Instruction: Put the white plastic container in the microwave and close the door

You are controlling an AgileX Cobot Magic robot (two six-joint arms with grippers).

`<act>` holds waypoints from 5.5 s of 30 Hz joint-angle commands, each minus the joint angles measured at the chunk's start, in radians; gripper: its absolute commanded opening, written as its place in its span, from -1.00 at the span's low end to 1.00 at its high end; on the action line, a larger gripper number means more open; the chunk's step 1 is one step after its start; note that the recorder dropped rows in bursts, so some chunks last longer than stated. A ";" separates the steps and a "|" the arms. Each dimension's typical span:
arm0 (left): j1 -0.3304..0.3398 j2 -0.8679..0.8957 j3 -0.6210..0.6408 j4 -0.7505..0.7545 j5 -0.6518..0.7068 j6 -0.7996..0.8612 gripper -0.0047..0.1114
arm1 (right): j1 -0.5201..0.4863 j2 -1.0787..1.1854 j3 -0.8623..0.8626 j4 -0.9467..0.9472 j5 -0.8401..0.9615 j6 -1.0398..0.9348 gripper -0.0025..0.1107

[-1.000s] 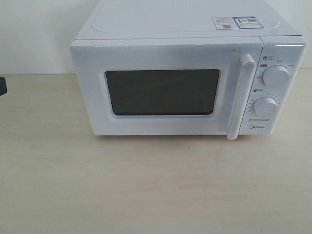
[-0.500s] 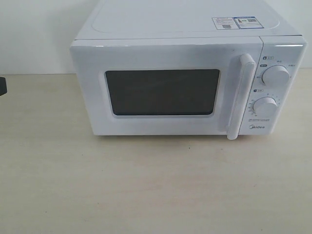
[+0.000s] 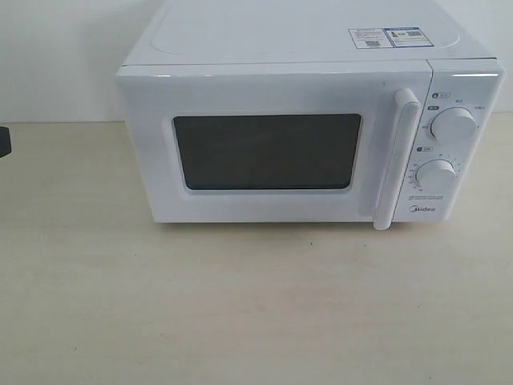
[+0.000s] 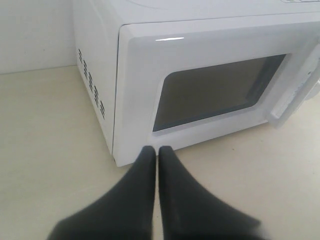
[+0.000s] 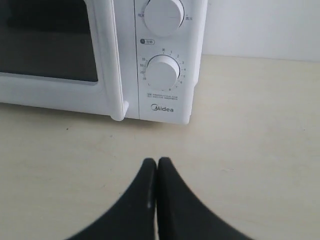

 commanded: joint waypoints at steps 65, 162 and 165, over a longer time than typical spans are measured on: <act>-0.003 -0.514 0.161 -0.048 -0.415 0.010 -0.84 | -0.111 -0.005 0.005 -0.012 -0.006 -0.018 -0.96; 0.025 -0.807 0.568 1.001 -0.261 -0.976 -0.84 | -0.111 -0.005 0.005 -0.012 -0.033 -0.018 -0.96; 0.025 -0.807 0.568 1.001 -0.261 -0.976 -0.84 | -0.111 -0.005 0.005 -0.012 -0.033 -0.018 -0.96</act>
